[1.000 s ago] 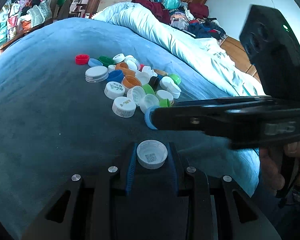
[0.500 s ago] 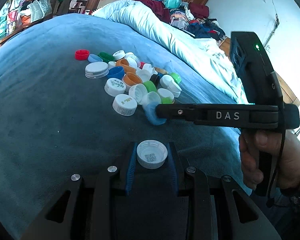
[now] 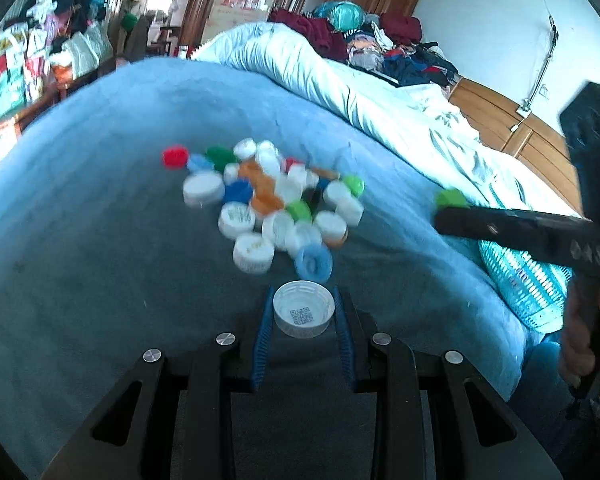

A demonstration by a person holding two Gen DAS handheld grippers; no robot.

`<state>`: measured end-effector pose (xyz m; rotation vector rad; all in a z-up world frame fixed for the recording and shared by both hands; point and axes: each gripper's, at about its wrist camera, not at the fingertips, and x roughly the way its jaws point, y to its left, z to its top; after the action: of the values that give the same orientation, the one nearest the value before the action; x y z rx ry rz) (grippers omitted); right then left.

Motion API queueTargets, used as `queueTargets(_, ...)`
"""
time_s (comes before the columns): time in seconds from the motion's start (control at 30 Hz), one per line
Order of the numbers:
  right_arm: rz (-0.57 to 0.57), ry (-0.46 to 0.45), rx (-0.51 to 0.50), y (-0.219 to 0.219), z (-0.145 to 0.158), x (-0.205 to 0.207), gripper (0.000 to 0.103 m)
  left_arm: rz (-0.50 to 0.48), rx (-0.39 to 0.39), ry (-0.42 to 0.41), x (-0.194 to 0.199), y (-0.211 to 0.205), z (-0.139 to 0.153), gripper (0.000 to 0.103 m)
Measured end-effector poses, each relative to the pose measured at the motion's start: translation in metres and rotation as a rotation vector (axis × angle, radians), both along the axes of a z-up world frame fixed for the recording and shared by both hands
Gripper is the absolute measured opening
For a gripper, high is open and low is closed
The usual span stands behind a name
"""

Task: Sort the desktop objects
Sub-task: 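Carry the QR-code cap in the left gripper over the basket while the right gripper carries the green cap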

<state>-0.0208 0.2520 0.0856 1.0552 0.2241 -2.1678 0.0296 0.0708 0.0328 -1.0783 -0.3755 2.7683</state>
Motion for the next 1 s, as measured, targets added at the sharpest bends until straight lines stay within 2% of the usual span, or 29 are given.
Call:
queueTargets(0.13,0.000,0.105,0.068,0.015,0.023,0.017,0.032,-0.001,-0.070,0.020,-0.004,0.017,0.025,0.025)
queueTargets(0.33,-0.047,0.190,0.086,0.049,0.048,0.025,0.032,-0.026,-0.120,0.037,-0.013,0.046,0.056,0.025)
queueTargets(0.7,-0.219,0.260,0.048,0.137,0.091,0.015,0.032,-0.112,-0.207,0.107,-0.041,0.120,0.103,0.026)
queueTargets(1.0,-0.316,0.293,0.036,0.192,0.114,0.010,0.033,-0.198,-0.241,0.137,-0.055,0.175,0.124,0.026)
